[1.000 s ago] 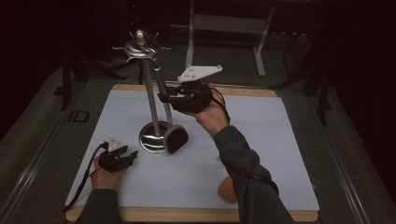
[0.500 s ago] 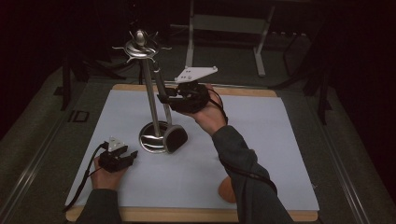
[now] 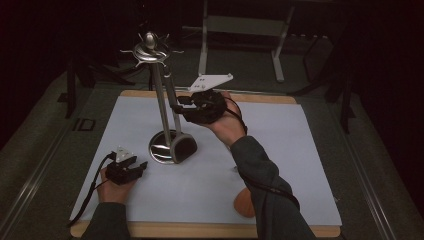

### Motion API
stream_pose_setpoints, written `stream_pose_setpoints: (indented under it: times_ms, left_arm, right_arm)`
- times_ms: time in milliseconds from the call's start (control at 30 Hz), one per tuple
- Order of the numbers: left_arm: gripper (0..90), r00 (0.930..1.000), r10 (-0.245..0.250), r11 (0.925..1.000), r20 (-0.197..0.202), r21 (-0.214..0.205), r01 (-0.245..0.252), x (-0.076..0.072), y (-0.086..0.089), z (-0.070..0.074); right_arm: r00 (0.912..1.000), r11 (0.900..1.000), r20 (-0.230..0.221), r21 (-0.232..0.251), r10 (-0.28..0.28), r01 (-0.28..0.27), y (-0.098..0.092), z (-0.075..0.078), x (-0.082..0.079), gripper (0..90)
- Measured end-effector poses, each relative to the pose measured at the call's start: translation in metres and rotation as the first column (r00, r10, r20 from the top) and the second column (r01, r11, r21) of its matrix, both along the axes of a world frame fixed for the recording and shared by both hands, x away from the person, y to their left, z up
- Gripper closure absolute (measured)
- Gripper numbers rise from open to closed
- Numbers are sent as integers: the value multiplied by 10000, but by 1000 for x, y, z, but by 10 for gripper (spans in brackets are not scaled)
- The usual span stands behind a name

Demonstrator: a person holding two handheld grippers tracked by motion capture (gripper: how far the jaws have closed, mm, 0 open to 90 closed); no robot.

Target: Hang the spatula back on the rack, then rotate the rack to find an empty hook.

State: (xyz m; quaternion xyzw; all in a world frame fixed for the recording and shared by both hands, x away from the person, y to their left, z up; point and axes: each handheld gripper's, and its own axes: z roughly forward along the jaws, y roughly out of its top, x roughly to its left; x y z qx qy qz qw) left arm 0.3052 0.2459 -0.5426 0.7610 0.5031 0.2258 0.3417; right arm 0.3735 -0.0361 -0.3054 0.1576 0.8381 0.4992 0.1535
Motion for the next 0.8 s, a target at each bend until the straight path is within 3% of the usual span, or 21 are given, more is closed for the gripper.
stream_pose_setpoints:
  times_ms: [400,800]
  left_arm:
    - [503,10000,-15,10000,-14,-23,15,0,0,0]
    - [508,10000,-67,10000,-7,-34,67,0,0,0]
  right_arm:
    - [9997,9953,146,-951,-178,191,-10,-9,1,662]
    - [9991,9910,113,-1272,-398,409,-25,-16,1,658]
